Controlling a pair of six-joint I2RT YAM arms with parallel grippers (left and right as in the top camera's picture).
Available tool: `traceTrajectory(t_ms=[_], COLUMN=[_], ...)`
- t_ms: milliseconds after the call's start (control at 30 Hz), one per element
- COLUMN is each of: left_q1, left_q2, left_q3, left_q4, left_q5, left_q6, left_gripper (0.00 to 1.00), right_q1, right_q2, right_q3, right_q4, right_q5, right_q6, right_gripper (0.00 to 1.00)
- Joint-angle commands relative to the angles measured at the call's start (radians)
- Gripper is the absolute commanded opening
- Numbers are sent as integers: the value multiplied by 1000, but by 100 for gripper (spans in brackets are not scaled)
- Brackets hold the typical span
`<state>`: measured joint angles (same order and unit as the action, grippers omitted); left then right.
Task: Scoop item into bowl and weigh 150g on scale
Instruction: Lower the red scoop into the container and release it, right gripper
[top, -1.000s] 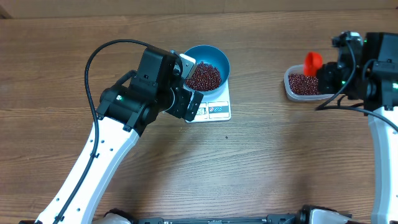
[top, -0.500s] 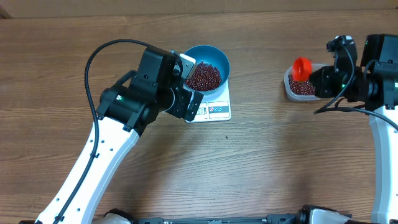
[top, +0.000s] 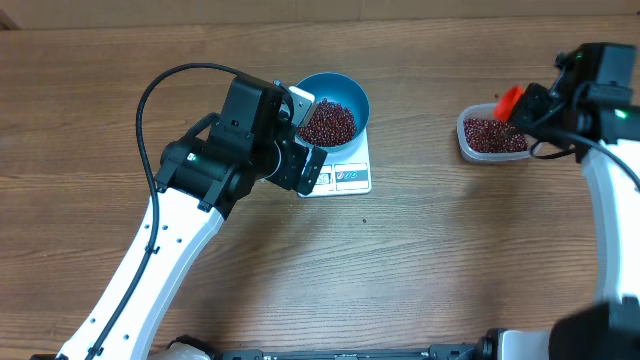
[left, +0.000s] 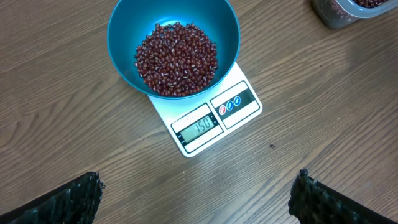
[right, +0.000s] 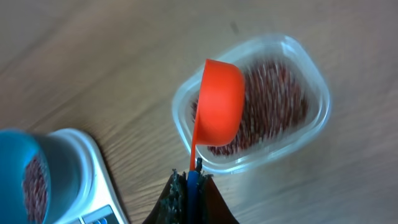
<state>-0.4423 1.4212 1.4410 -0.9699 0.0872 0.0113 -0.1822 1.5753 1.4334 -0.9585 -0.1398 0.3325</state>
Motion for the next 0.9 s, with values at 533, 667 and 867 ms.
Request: traceTrajectory(t_ms=[533, 667, 867], left_q1=[3, 3, 3], left_q2=[5, 5, 5], left_q3=[8, 8, 8], left_q4=[2, 2, 2], left_q5=[14, 14, 14], left_q6=[19, 19, 19], left_gripper=[100, 100, 100], right_q1=[-38, -38, -38], right_q2=[77, 77, 77], right_q3=[-21, -21, -21], right_q4=[-123, -150, -158], right_q5=[18, 58, 61], right_q6=[299, 291, 288], right_gripper=[32, 74, 100])
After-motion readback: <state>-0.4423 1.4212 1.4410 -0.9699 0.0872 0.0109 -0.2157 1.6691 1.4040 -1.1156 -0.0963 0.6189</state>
